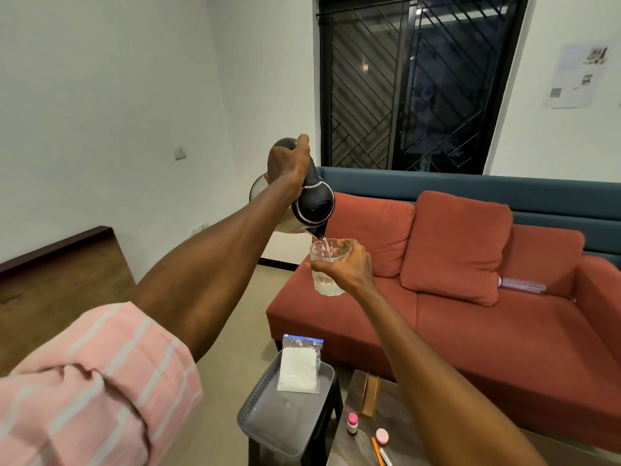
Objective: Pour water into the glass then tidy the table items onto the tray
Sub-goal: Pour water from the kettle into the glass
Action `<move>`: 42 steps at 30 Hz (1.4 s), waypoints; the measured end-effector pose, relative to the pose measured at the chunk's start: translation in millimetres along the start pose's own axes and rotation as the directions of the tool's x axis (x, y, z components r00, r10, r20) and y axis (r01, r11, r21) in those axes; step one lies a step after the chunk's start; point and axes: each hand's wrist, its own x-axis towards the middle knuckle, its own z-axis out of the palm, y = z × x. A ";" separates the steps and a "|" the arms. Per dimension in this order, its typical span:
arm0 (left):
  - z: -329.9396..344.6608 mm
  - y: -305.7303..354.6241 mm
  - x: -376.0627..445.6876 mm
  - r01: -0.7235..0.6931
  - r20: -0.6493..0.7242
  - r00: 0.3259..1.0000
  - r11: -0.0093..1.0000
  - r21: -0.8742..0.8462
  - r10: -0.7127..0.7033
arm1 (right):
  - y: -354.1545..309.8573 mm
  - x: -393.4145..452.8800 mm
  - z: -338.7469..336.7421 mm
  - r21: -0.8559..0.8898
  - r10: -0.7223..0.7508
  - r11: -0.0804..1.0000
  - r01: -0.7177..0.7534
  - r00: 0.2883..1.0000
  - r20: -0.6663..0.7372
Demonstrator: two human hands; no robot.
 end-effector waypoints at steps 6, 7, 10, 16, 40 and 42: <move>1.8 0.4 0.5 -0.007 -0.002 1.000 1.000 0.008 0.007 | -0.7 -0.9 -1.0 -0.002 0.005 1.000 -0.005 1.000 -0.006; 2.0 0.8 0.2 -0.008 -0.001 1.000 1.000 0.011 0.008 | -0.7 -1.1 -1.0 -0.002 0.006 1.000 -0.006 1.000 -0.007; 2.0 2.8 -1.8 -0.014 -0.007 1.000 1.000 0.015 0.014 | -1.0 -1.7 -1.3 -0.001 0.006 1.000 -0.006 1.000 -0.007; 1.7 6.7 -3.0 -0.023 -0.012 1.000 1.000 0.014 0.024 | -1.9 -2.0 -0.6 -0.005 -0.010 1.000 0.010 1.000 -0.010; 8.4 15.4 -4.6 -0.079 -0.012 0.997 0.994 0.072 0.080 | 1.3 0.2 -1.2 0.000 -0.011 1.000 0.011 1.000 -0.008; 9.2 16.0 -4.6 -0.078 0.000 0.997 0.994 0.070 0.078 | 1.7 -0.1 -1.7 0.000 -0.010 1.000 0.010 1.000 -0.010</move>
